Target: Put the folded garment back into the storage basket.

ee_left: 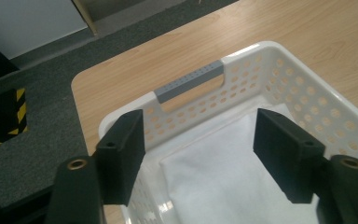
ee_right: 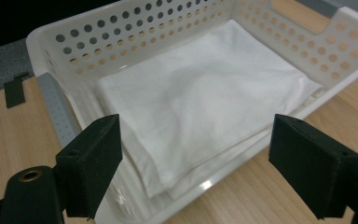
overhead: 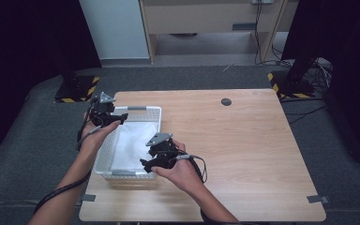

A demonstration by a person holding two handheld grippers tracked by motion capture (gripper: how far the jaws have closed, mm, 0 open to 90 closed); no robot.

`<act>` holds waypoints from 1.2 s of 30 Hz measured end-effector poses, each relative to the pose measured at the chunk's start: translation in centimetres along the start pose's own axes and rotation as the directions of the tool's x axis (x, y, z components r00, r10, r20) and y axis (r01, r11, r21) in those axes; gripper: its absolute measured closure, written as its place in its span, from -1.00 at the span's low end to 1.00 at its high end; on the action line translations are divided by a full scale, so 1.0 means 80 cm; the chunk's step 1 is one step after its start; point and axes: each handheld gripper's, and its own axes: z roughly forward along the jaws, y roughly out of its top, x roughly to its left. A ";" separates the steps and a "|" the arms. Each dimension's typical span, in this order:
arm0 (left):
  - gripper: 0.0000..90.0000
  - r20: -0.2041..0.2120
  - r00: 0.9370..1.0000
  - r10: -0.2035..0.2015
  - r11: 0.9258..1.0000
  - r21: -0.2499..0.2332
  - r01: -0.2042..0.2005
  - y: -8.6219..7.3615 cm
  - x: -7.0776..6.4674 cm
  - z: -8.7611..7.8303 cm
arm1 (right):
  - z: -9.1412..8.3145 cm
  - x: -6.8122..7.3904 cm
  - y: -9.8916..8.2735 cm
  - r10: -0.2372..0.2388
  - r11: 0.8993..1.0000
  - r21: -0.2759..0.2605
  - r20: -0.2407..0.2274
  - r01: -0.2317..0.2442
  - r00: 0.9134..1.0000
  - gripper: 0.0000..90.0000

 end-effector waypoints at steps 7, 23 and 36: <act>-0.61 0.025 1.000 0.006 1.000 0.011 -0.006 0.003 -0.015 0.006 | -0.015 -0.012 0.001 0.015 1.000 -0.011 0.010 -0.014 1.000 -0.78; -0.94 0.079 0.997 -0.020 1.000 -0.008 0.021 0.003 -0.052 -0.003 | -0.033 -0.025 0.003 0.011 0.999 -0.033 0.008 -0.010 1.000 -0.88; -0.94 0.115 0.993 -0.010 1.000 -0.015 0.012 0.007 -0.103 -0.008 | -0.062 -0.043 -0.006 -0.003 0.999 -0.040 -0.011 0.003 1.000 -0.90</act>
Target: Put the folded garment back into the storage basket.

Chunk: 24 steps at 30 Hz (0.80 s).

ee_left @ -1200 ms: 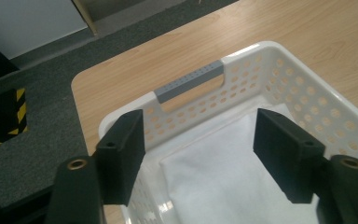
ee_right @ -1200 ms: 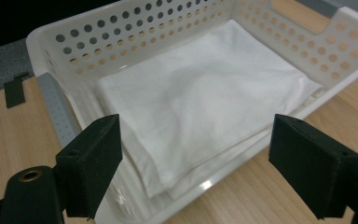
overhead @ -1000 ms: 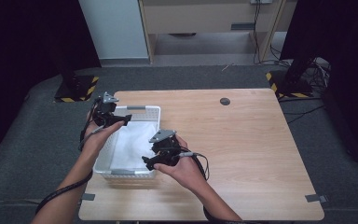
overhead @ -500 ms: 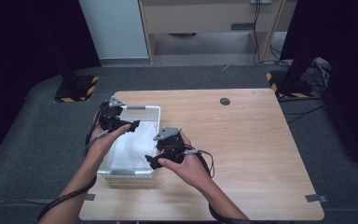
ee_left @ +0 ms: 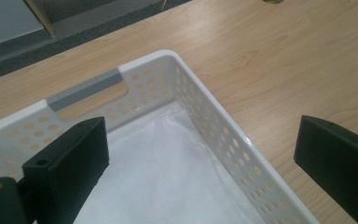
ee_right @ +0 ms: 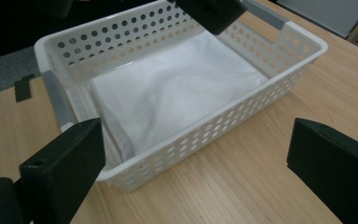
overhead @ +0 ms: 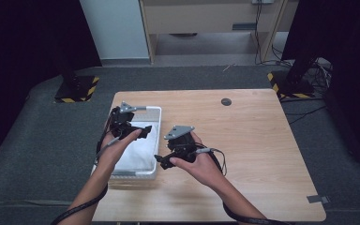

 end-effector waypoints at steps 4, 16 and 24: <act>-0.94 -0.009 1.000 -0.011 1.000 0.003 0.011 0.003 -0.011 -0.001 | -0.013 -0.001 -0.008 -0.015 1.000 -0.004 -0.017 0.015 1.000 -0.91; -0.94 -0.001 1.000 0.025 1.000 -0.005 -0.025 0.025 -0.057 -0.007 | -0.064 -0.032 -0.021 -0.012 0.999 -0.041 0.006 0.013 1.000 -0.93; -0.94 0.012 0.998 0.054 0.998 -0.019 -0.054 0.036 -0.090 -0.009 | -0.087 -0.053 -0.030 0.015 0.998 -0.059 0.031 -0.013 0.999 -0.93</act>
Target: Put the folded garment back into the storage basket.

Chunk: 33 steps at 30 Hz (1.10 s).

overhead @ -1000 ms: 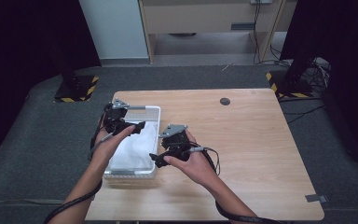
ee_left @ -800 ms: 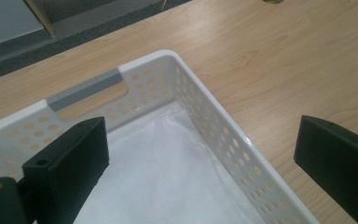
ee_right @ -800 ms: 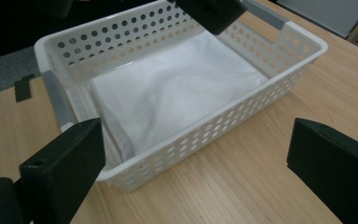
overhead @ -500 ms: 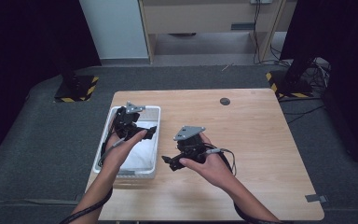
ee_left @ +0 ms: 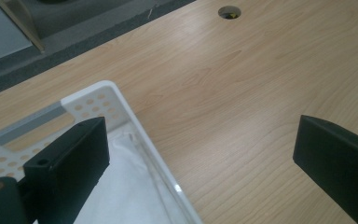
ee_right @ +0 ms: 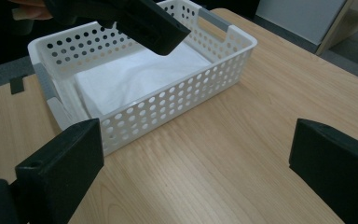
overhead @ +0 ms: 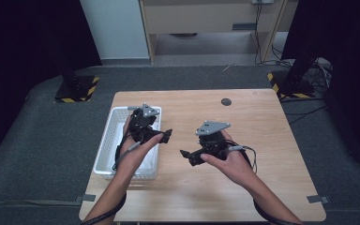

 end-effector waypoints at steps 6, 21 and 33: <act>-0.93 0.012 1.000 0.012 1.000 -0.011 -0.012 0.004 -0.019 -0.001 | -0.013 -0.011 -0.007 0.005 1.000 -0.003 0.013 -0.005 1.000 -0.93; -0.94 0.039 0.995 0.087 0.996 0.002 -0.087 0.015 -0.061 0.013 | -0.040 -0.030 -0.025 0.037 0.999 -0.006 0.052 -0.037 0.998 -0.92; -0.94 0.070 0.990 0.123 0.992 -0.003 -0.123 0.019 -0.087 0.029 | -0.058 -0.050 -0.045 0.075 0.997 -0.003 0.090 -0.075 0.993 -0.93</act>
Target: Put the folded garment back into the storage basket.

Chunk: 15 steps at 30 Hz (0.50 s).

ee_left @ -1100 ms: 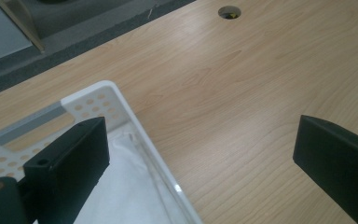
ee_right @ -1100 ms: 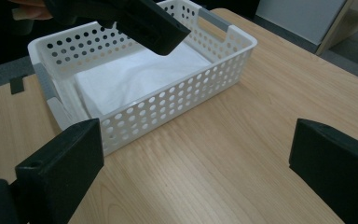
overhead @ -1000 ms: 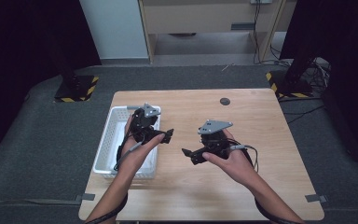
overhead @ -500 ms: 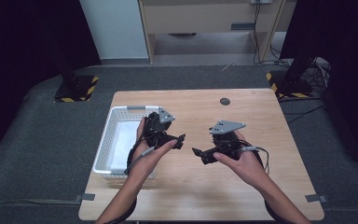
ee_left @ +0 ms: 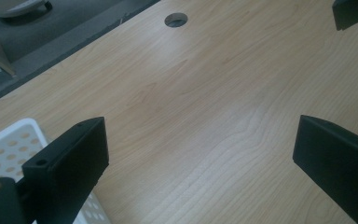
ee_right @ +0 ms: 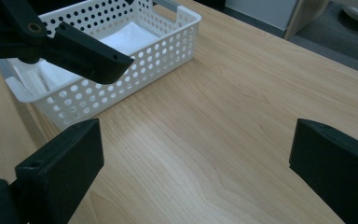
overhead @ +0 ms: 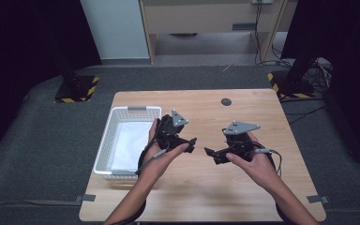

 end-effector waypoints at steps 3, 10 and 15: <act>-0.94 -0.002 1.000 0.013 1.000 -0.006 -0.013 -0.001 -0.006 0.004 | -0.003 -0.004 -0.006 0.009 1.000 0.003 0.008 -0.009 1.000 -0.94; -0.93 0.010 1.000 0.020 1.000 -0.005 -0.020 -0.004 -0.015 0.015 | -0.011 -0.015 -0.026 0.025 0.999 0.026 0.040 -0.026 0.999 -0.94; -0.93 0.023 0.999 0.030 1.000 0.005 -0.030 -0.006 -0.022 0.023 | -0.017 -0.028 -0.039 0.041 0.999 0.030 0.065 -0.043 0.997 -0.93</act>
